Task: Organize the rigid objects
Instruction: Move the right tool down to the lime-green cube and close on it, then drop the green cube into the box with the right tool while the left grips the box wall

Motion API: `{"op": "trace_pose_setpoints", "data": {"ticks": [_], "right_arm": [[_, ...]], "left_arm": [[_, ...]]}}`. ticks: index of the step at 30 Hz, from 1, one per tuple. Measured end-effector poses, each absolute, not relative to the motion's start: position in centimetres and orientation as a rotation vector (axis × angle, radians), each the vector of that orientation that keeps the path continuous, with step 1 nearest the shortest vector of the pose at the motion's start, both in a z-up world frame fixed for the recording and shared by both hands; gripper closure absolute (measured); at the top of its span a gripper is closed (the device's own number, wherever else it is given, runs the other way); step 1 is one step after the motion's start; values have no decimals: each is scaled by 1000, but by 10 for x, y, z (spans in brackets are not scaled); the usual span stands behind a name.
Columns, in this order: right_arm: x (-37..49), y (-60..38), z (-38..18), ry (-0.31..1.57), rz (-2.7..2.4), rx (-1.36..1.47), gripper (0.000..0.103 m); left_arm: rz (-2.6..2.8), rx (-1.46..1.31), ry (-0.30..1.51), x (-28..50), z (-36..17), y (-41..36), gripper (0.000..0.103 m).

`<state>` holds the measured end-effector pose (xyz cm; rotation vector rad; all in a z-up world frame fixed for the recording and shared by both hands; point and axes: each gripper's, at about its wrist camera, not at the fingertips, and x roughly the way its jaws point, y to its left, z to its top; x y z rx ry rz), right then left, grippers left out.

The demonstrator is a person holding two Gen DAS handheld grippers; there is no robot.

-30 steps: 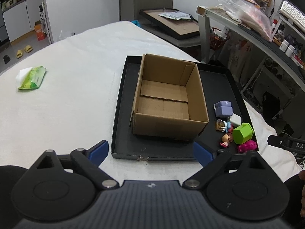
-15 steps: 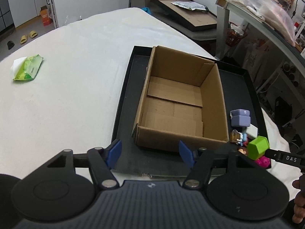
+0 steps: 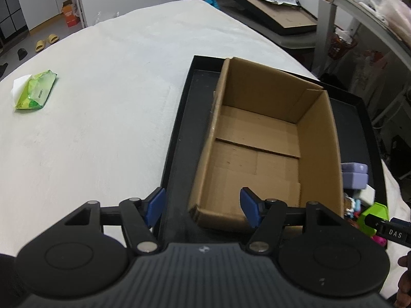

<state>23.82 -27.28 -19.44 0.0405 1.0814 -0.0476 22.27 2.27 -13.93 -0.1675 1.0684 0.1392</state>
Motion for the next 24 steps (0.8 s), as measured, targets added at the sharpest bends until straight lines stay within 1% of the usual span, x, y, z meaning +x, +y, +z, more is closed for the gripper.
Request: {"op": "trace_pose_setpoints", "data": {"ticks": [2, 3, 4, 5, 6, 7, 8, 9, 11, 24], "right_arm": [[243, -273, -199, 1090, -42, 42, 37], [244, -272, -201, 1090, -44, 36, 42], [245, -272, -202, 1087, -38, 39, 43], [246, -272, -202, 1077, -35, 48, 44], [246, -273, -201, 1067, -33, 60, 44], [246, -275, -202, 1061, -29, 74, 44], [247, -277, -201, 1056, -26, 93, 44], [246, -279, -200, 1049, -25, 109, 44], [245, -282, -197, 1030, -22, 130, 45], [235, -278, -176, 934, 35, 155, 45]], "left_arm": [[155, -168, 1074, 229, -143, 26, 40], [161, -174, 1079, 231, -145, 28, 40], [164, -177, 1083, 234, -148, 29, 42], [165, -174, 1086, 236, -150, 29, 49], [168, -170, 1092, 238, -152, 29, 60], [171, -172, 1101, 240, -155, 30, 66], [172, -181, 1112, 242, -157, 31, 78], [167, -193, 1121, 243, -159, 32, 86], [157, -197, 1120, 243, -160, 32, 91], [125, -160, 1083, 230, -155, 22, 92]]}}
